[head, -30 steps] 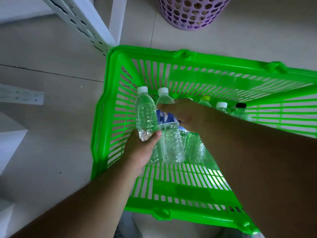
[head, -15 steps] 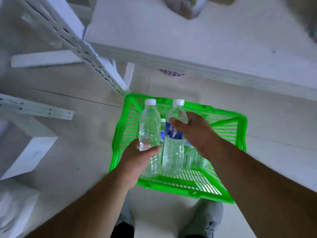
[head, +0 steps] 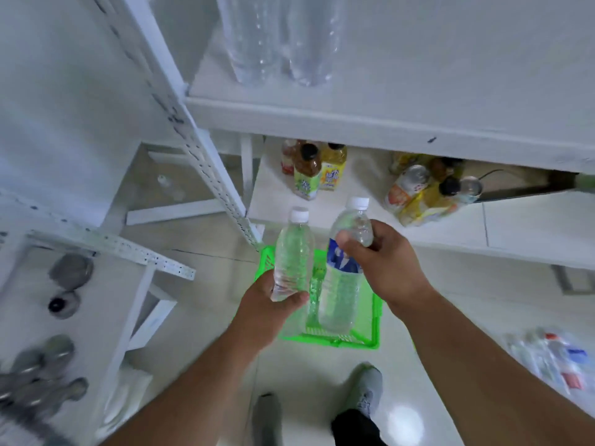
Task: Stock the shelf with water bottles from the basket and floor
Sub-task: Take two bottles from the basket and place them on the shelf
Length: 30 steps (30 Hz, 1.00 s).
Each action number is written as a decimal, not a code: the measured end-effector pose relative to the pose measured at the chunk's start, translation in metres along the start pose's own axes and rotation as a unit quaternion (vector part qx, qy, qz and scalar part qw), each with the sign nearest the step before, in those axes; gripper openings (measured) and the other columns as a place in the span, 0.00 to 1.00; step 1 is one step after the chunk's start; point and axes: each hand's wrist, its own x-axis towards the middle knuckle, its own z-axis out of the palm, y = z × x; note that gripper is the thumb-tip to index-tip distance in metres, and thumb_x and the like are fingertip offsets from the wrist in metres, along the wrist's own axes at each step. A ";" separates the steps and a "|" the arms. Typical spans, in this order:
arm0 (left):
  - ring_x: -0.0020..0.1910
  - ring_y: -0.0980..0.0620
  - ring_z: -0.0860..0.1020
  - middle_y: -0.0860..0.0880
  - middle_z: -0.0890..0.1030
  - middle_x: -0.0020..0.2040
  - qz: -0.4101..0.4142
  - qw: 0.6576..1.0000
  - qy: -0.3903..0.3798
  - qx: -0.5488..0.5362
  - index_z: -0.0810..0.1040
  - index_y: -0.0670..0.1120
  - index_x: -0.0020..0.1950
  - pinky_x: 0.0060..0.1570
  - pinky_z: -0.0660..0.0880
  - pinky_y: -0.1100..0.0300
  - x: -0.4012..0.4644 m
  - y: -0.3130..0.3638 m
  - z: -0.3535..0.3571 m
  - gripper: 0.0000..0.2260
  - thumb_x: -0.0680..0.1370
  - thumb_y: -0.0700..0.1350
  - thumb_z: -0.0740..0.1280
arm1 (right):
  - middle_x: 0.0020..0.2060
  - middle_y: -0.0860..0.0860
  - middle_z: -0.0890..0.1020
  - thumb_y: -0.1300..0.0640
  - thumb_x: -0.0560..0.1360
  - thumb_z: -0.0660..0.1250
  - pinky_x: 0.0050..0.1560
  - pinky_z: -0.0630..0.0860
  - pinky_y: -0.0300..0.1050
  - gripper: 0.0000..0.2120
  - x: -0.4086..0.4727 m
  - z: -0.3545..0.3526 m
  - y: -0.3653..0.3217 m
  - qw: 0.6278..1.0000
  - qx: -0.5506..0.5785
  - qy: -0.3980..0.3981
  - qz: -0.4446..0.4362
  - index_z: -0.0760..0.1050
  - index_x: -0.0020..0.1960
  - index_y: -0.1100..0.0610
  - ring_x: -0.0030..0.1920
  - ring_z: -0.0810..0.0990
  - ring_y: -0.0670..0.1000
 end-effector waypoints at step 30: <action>0.50 0.60 0.82 0.57 0.86 0.48 0.232 0.973 -0.002 0.000 0.81 0.53 0.55 0.53 0.77 0.61 -0.232 0.222 -0.012 0.15 0.70 0.47 0.78 | 0.47 0.45 0.86 0.49 0.73 0.76 0.56 0.81 0.53 0.14 -0.233 -0.129 -0.217 0.966 0.041 0.138 -0.215 0.80 0.57 0.48 0.49 0.85 0.46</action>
